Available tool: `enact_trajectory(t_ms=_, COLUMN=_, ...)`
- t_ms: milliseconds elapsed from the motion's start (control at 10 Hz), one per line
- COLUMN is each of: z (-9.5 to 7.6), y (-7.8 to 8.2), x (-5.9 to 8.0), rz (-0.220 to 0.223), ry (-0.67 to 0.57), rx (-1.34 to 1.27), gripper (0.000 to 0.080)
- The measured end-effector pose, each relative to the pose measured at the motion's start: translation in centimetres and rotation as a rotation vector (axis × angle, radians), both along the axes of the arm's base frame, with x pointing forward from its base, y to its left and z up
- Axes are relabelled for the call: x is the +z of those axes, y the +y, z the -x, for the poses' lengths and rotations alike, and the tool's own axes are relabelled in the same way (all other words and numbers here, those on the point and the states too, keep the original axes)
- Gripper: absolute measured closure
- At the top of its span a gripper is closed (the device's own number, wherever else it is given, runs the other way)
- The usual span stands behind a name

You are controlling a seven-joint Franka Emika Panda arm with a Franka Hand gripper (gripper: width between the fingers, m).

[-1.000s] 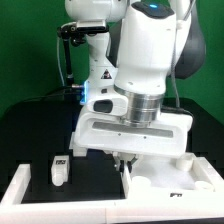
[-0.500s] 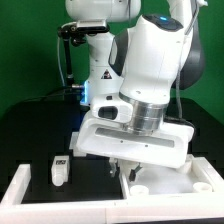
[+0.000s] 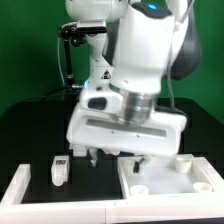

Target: Assemble one leg

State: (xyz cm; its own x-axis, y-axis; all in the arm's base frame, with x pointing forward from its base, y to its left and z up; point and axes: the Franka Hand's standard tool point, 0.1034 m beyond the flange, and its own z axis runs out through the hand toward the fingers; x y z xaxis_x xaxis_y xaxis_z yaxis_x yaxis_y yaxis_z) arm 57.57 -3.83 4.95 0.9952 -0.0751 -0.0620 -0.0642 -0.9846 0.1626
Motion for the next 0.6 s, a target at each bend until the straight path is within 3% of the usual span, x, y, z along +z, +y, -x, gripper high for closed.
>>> enact_trajectory(t_ms=200, z=1.5, y=-0.8, x=2.1, rz=-0.052, ry=0.003, rx=-0.04, gripper=0.0151)
enact_trajectory(t_ms=300, z=2.2, y=-0.3, x=2.9, rz=-0.063, ry=-0.003, rx=-0.04, gripper=0.0151)
enact_trajectory(t_ms=600, z=2.5, y=0.0, x=2.7, rz=-0.051, ry=-0.008, rx=-0.038, gripper=0.015)
